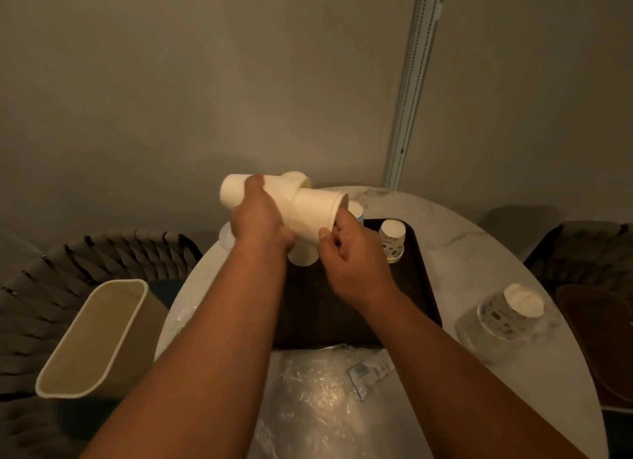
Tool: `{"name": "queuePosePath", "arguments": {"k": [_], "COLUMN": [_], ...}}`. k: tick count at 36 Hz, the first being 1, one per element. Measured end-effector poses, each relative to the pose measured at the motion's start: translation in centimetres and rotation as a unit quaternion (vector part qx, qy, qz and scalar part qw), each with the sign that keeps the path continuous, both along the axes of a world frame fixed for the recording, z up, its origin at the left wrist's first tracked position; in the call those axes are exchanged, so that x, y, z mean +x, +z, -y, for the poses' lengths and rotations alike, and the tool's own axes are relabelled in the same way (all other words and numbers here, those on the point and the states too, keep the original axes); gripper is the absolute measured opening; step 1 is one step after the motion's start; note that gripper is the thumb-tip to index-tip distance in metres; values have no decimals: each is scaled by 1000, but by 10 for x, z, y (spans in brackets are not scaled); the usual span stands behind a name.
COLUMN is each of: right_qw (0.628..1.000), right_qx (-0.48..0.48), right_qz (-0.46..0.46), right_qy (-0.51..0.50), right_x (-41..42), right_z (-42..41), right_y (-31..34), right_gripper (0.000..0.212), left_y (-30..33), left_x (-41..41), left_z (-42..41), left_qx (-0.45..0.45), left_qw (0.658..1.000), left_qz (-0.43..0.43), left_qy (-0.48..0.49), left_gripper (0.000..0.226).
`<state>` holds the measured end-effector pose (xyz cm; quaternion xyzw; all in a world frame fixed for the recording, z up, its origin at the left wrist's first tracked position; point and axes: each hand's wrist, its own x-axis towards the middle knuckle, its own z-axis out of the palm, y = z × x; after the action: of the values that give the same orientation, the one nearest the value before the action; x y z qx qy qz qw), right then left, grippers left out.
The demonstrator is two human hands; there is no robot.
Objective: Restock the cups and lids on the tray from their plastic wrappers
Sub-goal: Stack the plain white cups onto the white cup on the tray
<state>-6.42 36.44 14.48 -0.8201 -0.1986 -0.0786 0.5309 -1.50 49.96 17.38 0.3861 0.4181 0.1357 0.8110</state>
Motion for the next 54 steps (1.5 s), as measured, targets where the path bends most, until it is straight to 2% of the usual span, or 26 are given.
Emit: {"name": "queuePosePath", "arguments": {"k": [3, 5, 7, 9, 11, 13, 15, 18, 21, 28, 32, 35, 39, 41, 45, 47, 49, 51, 54], "right_qw": [998, 992, 977, 952, 911, 848, 773, 675, 637, 623, 624, 628, 634, 636, 646, 653, 662, 672, 681], "right_qx": [49, 99, 166, 243, 334, 435, 523, 615, 650, 656, 651, 648, 648, 651, 650, 647, 644, 638, 626], "right_qz": [-40, -80, -134, -185, -236, -289, -337, -381, -390, -407, -414, -415, -409, -405, -395, -390, -382, -375, -380], "right_qy": [-7, -14, -19, -30, -55, -90, -125, -148, -140, -129, -124, -115, -102, -91, -63, -48, -24, 1, 7], "right_x": [-4, -5, -5, -5, -2, 3, 8, 14, 19, 23, 23, 23, 22, 22, 23, 23, 23, 23, 23], "right_z": [7, 6, 3, 0, 2, 6, 10, 14, 16, 22, 22, 21, 19, 18, 16, 13, 9, 5, -1], "right_y": [-8, -12, -14, -16, -17, -19, -24, -30, -32, -36, -39, -40, -42, -41, -35, -29, -23, -19, -16], "right_gripper": [33, 28, 22, 26, 27, 26, 21, 20, 31, 27, 15, 17, 20, 16, 13, 16, 23, 29, 35], "left_y": [6, 9, 11, 16, 23, 30, 31, 24, 11, -20, -31, -37, -35, -27, -7, -6, -9, -13, -13], "left_x": [2, 1, 1, 4, 12, 19, 27, 39, 47, 51, 51, 50, 44, 39, 10, -3, -11, -17, -21], "left_z": [-23, -23, -16, -13, -20, -28, -33, -34, -30, -21, -17, -15, -14, -12, 9, 21, 28, 32, 32], "left_qx": [32, 67, 120, 169, 232, 340, 428, 495, 518, 540, 539, 535, 500, 504, 523, 488, 432, 396, 397], "left_qw": [999, 998, 992, 984, 968, 932, 893, 857, 841, 820, 817, 812, 825, 840, 848, 864, 881, 880, 874], "left_qz": [5, 8, 10, 47, 95, 126, 130, 106, 82, 24, -7, -45, -74, -47, 78, 104, 113, 121, 131], "left_qy": [13, -11, -30, -25, -4, -7, -38, -90, -130, -187, -205, -229, -255, -194, -43, -68, -157, -233, -247], "left_gripper": [51, 53, 55, 55, 60, 70, 76, 79, 80, 85, 87, 87, 95, 97, 64, 60, 75, 82, 72]}}
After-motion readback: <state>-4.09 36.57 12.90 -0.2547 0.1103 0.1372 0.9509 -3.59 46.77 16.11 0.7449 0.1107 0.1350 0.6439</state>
